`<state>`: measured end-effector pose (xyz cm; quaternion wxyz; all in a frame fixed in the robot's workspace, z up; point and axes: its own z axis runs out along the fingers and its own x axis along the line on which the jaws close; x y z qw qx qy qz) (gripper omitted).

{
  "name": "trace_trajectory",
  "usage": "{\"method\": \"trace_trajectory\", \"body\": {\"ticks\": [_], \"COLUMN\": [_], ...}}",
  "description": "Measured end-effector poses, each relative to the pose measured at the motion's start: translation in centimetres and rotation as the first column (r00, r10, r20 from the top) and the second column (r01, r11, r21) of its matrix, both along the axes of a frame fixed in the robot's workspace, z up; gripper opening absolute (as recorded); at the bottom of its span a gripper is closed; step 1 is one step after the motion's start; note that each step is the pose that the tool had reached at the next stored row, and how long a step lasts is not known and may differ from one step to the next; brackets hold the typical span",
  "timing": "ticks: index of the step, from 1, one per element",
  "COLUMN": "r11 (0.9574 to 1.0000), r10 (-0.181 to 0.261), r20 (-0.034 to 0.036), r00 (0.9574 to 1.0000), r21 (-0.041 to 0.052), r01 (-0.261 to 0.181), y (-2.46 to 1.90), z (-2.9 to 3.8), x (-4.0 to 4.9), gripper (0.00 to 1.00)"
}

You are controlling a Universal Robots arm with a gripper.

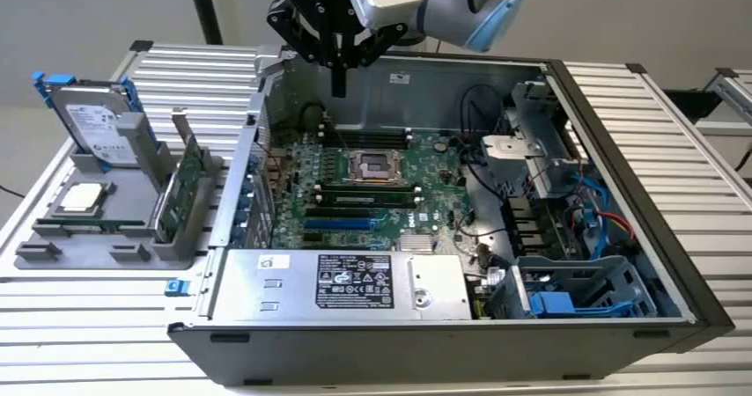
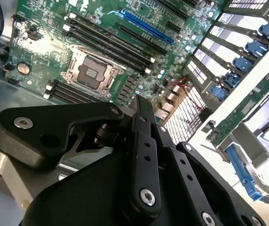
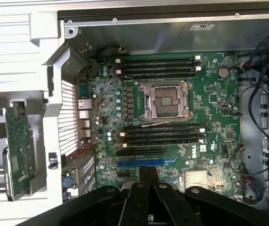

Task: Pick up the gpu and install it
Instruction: 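Reach for the gpu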

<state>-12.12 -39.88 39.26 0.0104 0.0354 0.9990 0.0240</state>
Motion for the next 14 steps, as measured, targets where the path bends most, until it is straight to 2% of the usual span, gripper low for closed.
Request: {"method": "trace_trajectory", "body": {"ticks": [14], "r11": [1.0], "r10": [0.0], "r20": [0.0], "r00": [1.0], "r21": [0.0], "r01": [0.0], "y": [0.0], "z": [0.0], "x": [-0.17], "gripper": [0.0]}}
